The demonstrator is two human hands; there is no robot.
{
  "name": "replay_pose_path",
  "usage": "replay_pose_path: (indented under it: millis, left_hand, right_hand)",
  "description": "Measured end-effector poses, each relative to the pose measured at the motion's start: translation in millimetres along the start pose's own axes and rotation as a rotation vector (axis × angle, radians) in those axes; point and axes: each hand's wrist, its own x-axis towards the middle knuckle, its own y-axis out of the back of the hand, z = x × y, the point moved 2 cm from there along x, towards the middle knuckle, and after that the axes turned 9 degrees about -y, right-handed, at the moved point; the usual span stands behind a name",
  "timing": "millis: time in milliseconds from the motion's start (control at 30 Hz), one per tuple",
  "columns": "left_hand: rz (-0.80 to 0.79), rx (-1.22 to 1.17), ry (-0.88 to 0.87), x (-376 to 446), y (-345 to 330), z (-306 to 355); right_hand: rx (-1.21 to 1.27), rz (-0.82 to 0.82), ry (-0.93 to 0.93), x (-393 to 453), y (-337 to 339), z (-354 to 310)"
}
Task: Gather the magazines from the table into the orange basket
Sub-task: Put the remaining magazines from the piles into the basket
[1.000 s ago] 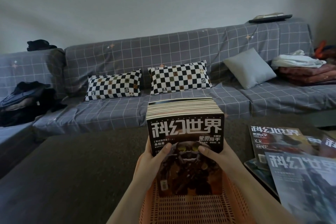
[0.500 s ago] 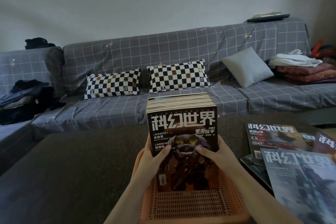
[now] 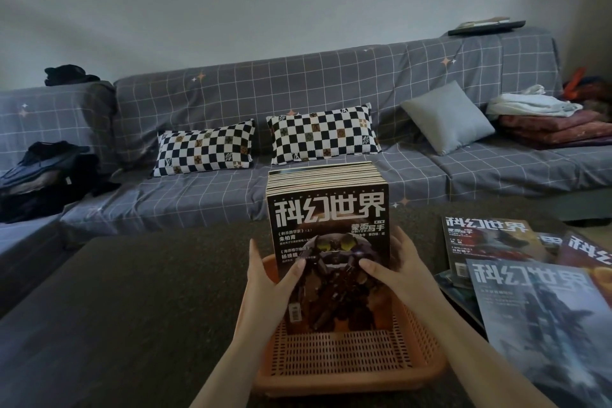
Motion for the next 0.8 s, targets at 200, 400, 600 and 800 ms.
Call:
replay_pose_path:
  millis: [200,400,600,800]
  left_hand:
    - [0.194,0.082,-0.054,-37.0,-11.6,-4.6]
    - [-0.123,0.133,-0.090,-60.2,-49.8,11.4]
    - [-0.235,0.083,-0.146,-75.7,-100.9,34.8]
    - [-0.317,0.018,-0.233,-99.2,-163.2,63.0]
  right_hand:
    - [0.035,0.055,-0.014,-31.5,5.6,15.8]
    - [-0.105,0.202,-0.006,-58.1,16.7,16.0]
    - [-0.163,0.296,-0.006,-87.7,54.1,22.7]
    - [-0.262,0.434,-0.027,-112.1,108.8,41.5]
